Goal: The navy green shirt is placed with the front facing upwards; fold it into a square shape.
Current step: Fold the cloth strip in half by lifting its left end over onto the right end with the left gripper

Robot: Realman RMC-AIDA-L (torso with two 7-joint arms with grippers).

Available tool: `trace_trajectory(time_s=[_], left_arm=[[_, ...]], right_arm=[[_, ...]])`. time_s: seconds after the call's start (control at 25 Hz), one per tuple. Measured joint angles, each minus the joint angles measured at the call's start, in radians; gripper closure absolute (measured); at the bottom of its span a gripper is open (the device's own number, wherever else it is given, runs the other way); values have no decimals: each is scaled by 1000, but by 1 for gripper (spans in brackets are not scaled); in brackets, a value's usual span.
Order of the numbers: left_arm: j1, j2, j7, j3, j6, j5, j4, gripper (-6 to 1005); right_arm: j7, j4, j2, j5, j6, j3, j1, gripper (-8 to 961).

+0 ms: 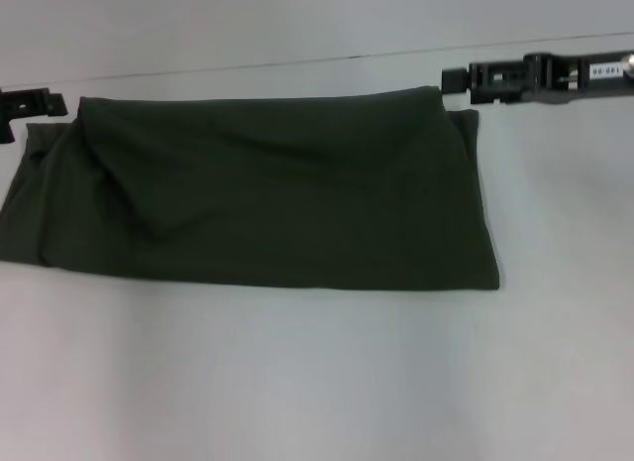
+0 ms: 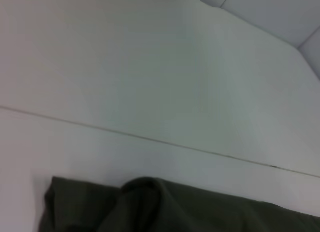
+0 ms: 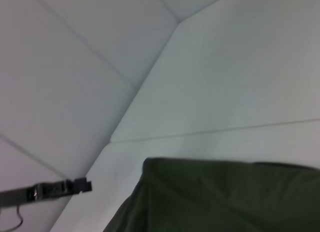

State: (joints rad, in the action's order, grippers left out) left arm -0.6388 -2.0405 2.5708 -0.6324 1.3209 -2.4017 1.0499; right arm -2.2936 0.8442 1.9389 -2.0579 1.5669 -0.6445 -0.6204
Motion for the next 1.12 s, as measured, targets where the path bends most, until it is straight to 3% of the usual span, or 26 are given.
trace_trajectory(time_s=[0.04, 0.16, 0.48, 0.76, 1.12], left_arm=[[10, 6, 0, 1, 17, 14, 1, 47], [34, 23, 2, 2, 72, 35, 5, 47], [66, 56, 2, 62, 209, 11, 6, 47], [63, 57, 17, 73, 245, -101, -1, 47], [63, 57, 15, 74, 220, -132, -35, 47]], right_arm=[[7, 0, 0, -2, 12, -2, 2, 239], [20, 0, 2, -7, 44, -3, 15, 33], [14, -1, -4, -6, 118, 5, 50, 14], [-10, -1, -23, -27, 127, 0, 57, 17], [-12, -2, -17, -69, 128, -4, 58, 21]])
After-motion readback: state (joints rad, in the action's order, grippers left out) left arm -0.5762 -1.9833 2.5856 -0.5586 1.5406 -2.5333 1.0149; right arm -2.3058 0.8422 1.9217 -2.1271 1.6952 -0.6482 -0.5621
